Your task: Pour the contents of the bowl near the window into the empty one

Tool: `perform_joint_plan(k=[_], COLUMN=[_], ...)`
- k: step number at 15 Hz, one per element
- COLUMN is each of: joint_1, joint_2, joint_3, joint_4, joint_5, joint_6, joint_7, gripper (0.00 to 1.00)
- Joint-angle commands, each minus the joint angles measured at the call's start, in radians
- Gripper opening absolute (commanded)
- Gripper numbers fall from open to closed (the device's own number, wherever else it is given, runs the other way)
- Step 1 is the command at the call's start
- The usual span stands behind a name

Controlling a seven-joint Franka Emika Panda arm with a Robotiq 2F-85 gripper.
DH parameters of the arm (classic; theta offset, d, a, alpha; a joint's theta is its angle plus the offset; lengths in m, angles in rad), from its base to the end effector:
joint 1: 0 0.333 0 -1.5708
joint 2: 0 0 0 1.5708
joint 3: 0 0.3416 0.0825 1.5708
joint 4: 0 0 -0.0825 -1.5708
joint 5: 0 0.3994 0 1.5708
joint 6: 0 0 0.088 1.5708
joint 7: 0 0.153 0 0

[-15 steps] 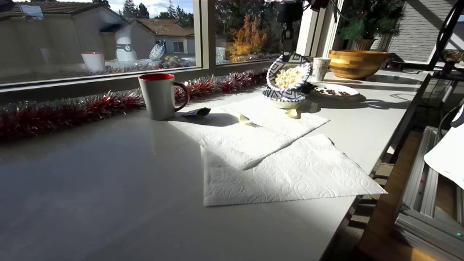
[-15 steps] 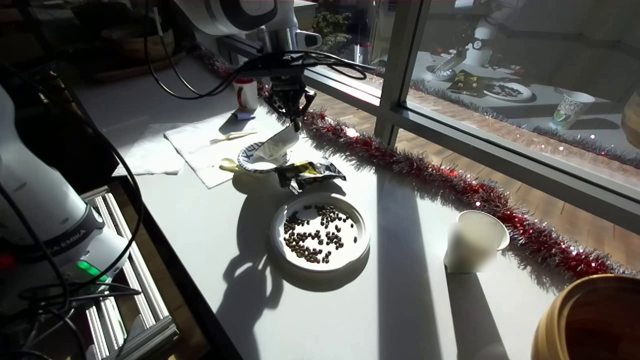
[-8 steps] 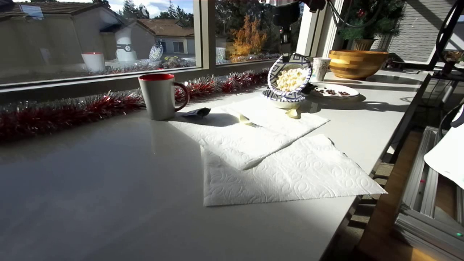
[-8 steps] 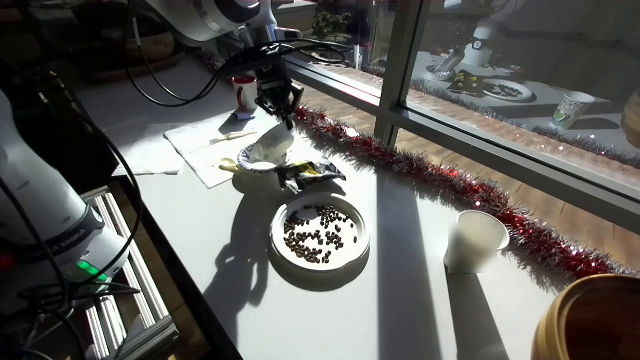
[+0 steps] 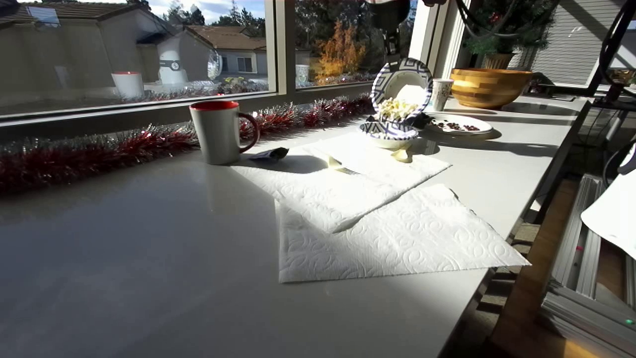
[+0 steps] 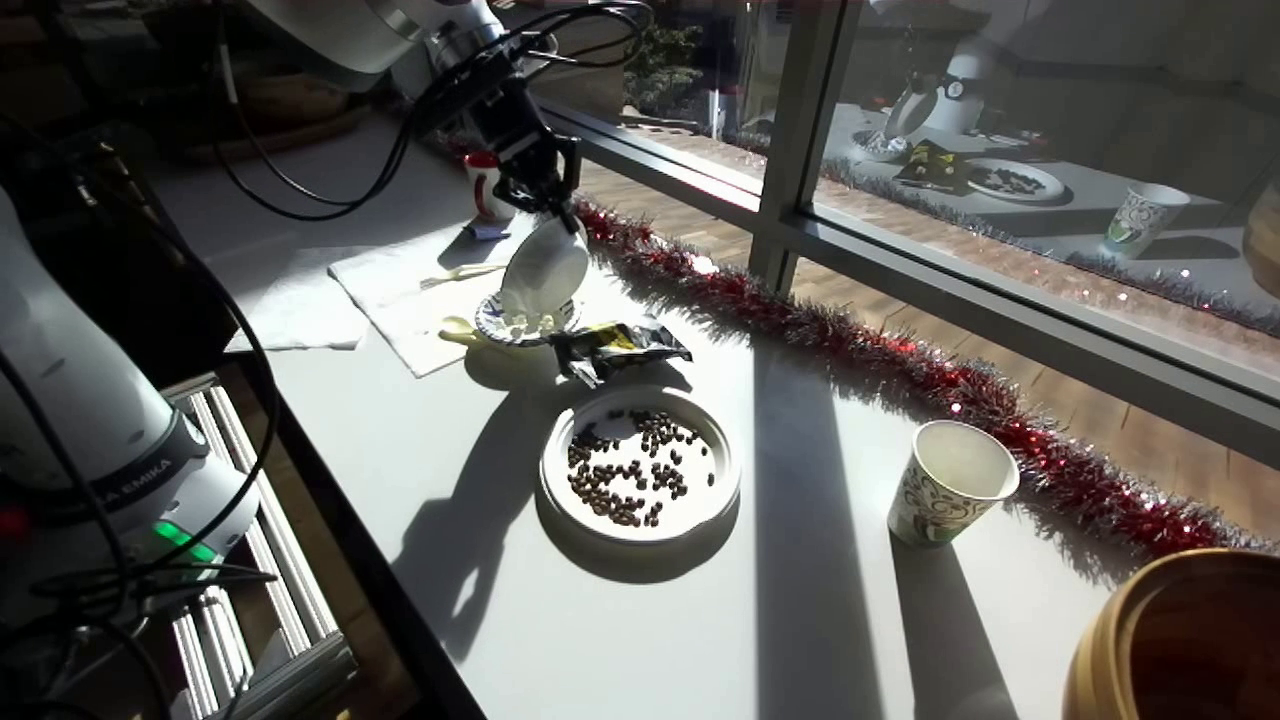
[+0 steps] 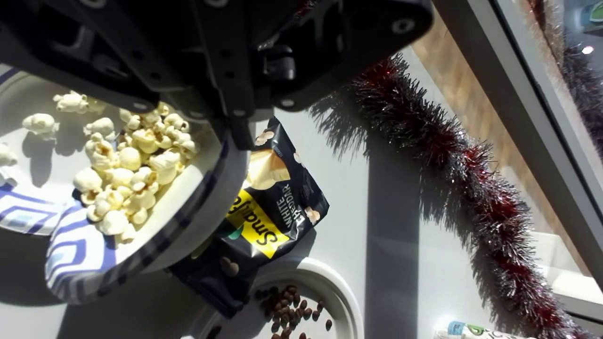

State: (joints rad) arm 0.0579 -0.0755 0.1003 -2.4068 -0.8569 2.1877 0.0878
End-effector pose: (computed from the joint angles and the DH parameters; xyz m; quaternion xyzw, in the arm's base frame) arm 0.4883 0.0211 0.3190 0.8962 0.2954 -0.0262 0.3298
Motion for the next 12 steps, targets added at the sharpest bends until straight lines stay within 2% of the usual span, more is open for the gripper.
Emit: perform_joint_plan(k=[1, 7, 12], joint_1=[0.029, 0.077, 0.116], joint_2=[-0.025, -0.004, 0.035], joint_3=[0.028, 0.071, 0.102], joint_4=[-0.029, -0.036, -0.02], joint_5=[-0.101, -0.211, -0.31], joint_6=[-0.078, -0.174, -0.197], joint_7=[0.071, 0.117, 0.165], gripper=[0.01, 0.01, 0.01])
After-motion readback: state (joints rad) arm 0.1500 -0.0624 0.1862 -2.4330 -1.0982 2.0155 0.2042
